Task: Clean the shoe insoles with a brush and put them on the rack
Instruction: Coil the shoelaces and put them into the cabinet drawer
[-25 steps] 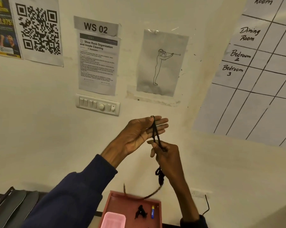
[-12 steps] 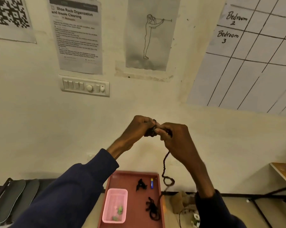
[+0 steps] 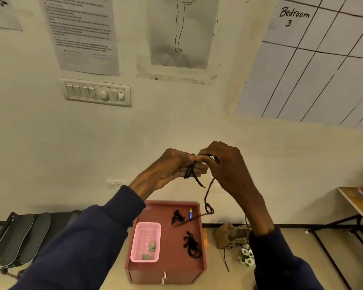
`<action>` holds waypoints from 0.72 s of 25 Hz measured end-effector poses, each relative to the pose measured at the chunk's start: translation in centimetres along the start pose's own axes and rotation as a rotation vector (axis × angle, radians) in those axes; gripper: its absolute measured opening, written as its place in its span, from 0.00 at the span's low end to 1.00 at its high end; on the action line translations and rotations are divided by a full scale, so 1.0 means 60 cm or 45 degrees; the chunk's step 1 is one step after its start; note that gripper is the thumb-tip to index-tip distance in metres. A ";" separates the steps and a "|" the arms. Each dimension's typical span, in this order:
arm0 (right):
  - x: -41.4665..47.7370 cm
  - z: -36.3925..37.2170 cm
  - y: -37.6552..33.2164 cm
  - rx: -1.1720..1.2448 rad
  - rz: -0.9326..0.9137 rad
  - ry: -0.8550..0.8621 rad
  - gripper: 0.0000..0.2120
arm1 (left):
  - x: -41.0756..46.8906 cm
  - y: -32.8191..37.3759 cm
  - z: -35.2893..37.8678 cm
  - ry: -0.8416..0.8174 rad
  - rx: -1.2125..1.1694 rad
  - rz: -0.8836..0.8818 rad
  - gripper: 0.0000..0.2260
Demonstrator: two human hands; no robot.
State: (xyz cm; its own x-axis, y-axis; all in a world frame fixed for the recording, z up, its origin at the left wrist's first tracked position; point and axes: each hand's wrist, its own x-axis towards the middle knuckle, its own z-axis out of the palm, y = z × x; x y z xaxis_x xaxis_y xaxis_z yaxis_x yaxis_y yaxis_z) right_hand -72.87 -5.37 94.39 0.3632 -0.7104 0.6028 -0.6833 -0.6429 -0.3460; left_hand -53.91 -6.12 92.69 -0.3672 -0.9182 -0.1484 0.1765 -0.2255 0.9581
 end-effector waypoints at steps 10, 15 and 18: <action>-0.057 0.081 0.042 0.841 0.513 0.100 0.10 | 0.007 0.003 0.016 -0.241 -0.542 -0.155 0.13; -0.124 0.119 -0.003 0.832 0.601 0.007 0.10 | 0.045 -0.014 0.013 -0.163 -0.487 0.156 0.15; -0.124 0.096 -0.009 0.570 0.514 -0.073 0.08 | 0.062 -0.024 0.003 0.001 -0.235 0.220 0.16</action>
State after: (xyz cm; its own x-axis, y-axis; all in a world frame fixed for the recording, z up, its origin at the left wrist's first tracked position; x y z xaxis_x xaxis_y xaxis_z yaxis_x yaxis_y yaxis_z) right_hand -71.56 -1.36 85.97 0.1727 -0.9295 0.3260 -0.4458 -0.3689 -0.8156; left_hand -55.68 -9.16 90.81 -0.3163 -0.9486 0.0130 0.4005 -0.1211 0.9083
